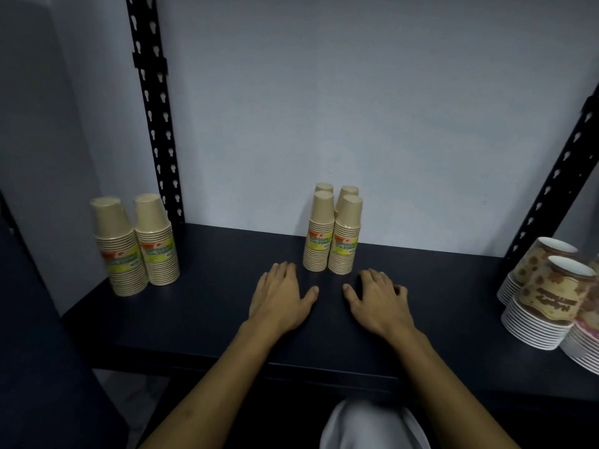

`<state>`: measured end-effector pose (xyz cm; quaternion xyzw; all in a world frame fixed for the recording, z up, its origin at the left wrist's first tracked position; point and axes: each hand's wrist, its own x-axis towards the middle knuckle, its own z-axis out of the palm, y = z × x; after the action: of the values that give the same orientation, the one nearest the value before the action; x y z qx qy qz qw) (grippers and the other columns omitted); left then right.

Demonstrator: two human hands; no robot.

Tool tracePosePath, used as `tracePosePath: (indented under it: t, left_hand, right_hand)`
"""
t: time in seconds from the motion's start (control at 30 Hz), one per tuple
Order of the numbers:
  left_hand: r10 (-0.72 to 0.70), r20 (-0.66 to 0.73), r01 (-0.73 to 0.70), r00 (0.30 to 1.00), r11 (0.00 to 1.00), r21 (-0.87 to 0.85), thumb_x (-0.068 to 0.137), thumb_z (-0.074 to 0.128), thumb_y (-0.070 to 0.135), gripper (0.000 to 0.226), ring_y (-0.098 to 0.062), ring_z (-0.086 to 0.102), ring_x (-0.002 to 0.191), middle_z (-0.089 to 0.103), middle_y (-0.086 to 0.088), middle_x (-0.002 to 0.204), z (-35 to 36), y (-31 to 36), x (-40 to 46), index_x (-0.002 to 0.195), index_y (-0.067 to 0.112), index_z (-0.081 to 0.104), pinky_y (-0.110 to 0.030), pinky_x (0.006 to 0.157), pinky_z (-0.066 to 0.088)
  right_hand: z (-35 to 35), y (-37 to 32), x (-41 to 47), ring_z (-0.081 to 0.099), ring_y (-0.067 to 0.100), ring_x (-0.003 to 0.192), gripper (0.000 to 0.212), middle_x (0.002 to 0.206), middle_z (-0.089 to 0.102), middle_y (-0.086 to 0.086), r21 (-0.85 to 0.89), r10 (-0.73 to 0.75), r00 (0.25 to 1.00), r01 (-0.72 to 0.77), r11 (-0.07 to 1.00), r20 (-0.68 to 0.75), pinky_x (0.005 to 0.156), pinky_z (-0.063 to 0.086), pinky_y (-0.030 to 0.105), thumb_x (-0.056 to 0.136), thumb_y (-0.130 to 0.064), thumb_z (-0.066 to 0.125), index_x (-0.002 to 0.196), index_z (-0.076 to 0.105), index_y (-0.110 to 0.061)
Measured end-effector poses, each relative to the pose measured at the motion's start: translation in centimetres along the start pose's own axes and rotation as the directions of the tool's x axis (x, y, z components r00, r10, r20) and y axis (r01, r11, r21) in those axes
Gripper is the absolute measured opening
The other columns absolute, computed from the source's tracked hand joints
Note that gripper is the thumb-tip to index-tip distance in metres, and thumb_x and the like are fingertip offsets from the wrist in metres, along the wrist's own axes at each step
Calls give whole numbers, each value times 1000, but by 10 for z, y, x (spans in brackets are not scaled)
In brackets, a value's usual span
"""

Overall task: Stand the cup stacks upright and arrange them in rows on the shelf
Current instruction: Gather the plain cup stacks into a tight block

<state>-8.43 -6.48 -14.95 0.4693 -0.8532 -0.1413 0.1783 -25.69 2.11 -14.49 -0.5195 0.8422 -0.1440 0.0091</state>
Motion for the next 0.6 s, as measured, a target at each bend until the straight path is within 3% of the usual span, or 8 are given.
tracePosePath:
  t: [0.2,0.37,0.6]
  left_hand:
    - [105,32,-106,994,993,43,101,32,57,70,-21,9,155,17,-7,167,-6,-1,-58,156,16,26,-37,126,7]
    - [206,35,-208,978,974,89,102,27,58,65,-13,7,155,17,0,167,-15,-16,-97,157,23,26,-34,126,6]
    - [156,-28,-151,987,980,129,100,36,61,56,-14,30,147,33,3,161,-62,-60,-126,147,30,45,-34,117,27]
  right_hand:
    - [0,-12,-31,40,25,139,44,148,49,6,-35,-65,997,63,997,-43,112,30,43,104,-48,34,131,50,-17]
    - [6,-30,-52,39,24,139,44,149,48,2,-17,-157,986,157,987,-49,111,32,43,104,-47,36,137,49,-21]
    - [7,-56,-66,42,18,134,34,144,51,-9,128,-309,951,310,942,-29,108,29,42,103,-42,47,133,55,-28]
